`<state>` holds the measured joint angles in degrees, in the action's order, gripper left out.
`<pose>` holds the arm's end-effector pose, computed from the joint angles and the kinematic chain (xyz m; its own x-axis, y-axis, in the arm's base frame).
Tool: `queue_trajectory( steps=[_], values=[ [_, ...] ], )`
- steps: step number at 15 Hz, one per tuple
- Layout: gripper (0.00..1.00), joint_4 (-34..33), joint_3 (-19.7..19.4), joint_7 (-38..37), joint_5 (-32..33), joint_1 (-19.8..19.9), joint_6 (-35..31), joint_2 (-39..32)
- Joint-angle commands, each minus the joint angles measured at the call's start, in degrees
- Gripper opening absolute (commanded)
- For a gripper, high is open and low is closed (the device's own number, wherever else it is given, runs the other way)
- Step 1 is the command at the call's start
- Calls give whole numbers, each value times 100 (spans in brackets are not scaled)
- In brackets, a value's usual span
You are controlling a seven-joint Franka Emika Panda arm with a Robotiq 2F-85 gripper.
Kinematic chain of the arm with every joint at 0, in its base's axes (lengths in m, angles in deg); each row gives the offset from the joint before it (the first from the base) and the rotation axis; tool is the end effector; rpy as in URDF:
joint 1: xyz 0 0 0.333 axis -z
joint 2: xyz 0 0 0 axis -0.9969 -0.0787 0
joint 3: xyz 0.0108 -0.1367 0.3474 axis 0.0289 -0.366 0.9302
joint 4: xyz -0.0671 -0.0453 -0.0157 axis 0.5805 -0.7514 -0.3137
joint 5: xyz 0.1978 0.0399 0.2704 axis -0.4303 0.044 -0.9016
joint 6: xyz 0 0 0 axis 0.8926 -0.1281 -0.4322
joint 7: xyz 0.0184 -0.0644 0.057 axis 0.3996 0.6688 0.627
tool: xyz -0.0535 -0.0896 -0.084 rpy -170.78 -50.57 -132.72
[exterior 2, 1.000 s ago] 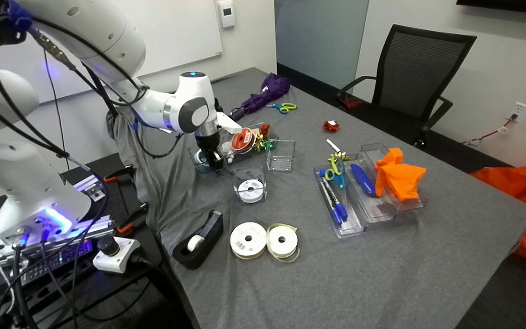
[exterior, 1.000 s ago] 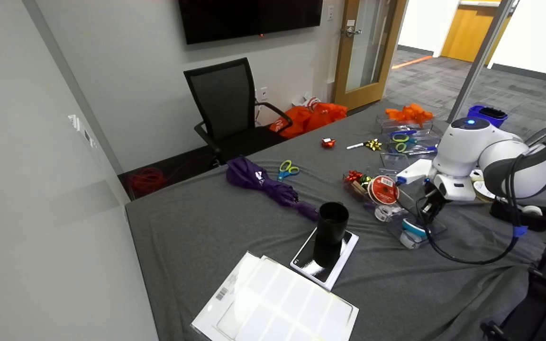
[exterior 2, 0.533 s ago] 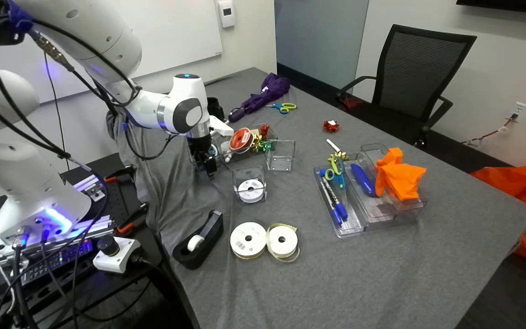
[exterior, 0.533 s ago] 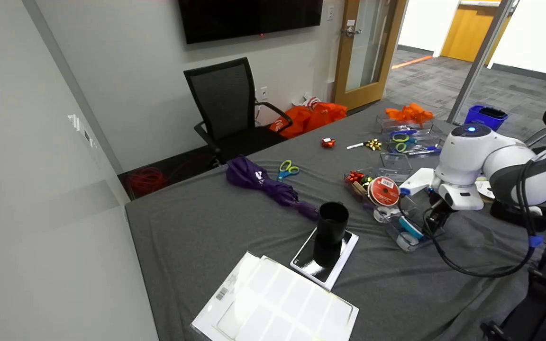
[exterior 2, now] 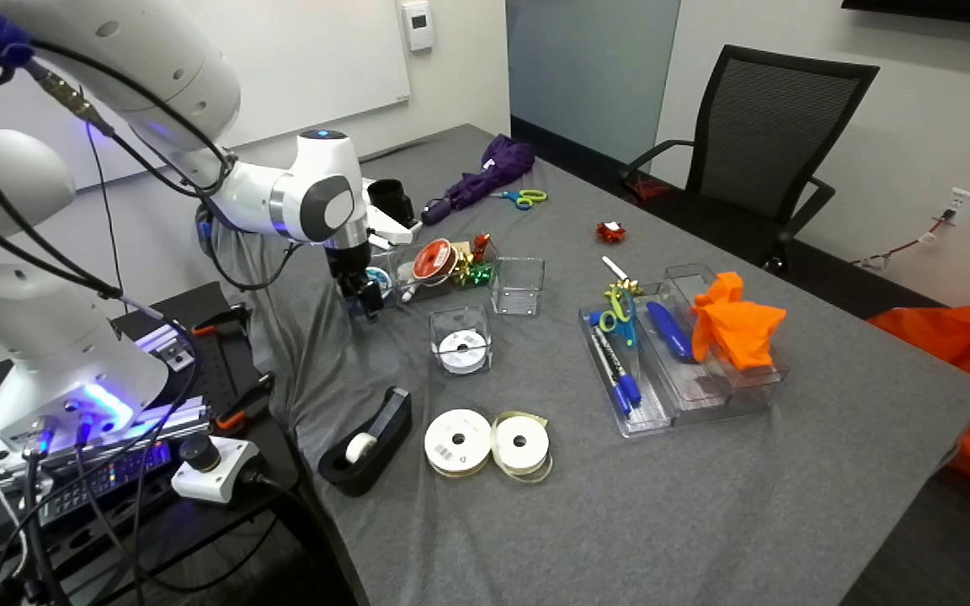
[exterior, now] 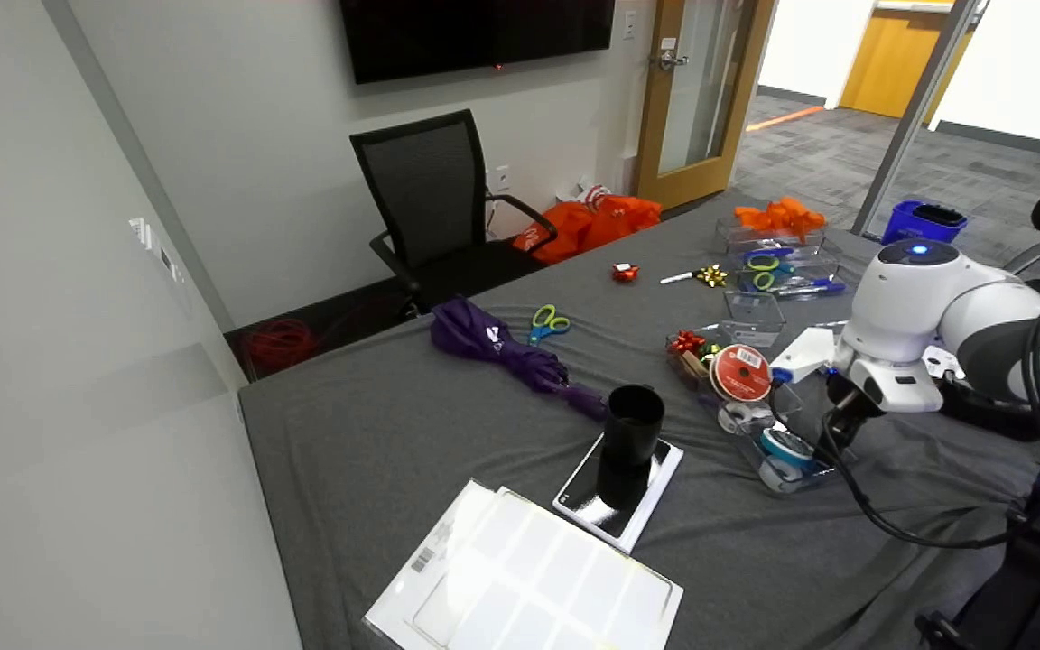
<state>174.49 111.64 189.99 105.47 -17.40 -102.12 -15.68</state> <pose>0.4032 -0.0765 0.1951 -0.9834 -0.1671 0.0701 -0.1652 0.9857 0.0320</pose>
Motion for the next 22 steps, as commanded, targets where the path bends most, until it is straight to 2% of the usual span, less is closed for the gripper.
queue_trajectory(
  steps=[1,4,10,11,12,16,17,18,19,20,21,22],
  values=[
    [100,294,323,34,-21,391,-105,286],
    [100,395,607,36,-152,577,-108,425],
    [100,575,1486,-4,-518,1107,-111,589],
    [100,648,1305,290,-1101,802,-494,1073],
    [100,617,1731,25,-797,1244,-145,661],
    [100,665,2355,-5,-1191,1578,-6,845],
    [100,710,2368,258,-1760,1470,-272,1224],
    [100,670,2703,-15,-1511,1801,31,864],
    [100,647,2878,-22,-1697,1901,71,893],
    [100,663,2943,171,-2142,1853,-81,1195],
    [100,564,2547,196,-2033,1476,-201,1083],
    [100,531,2698,17,-1831,1628,-23,862]
  ],
)
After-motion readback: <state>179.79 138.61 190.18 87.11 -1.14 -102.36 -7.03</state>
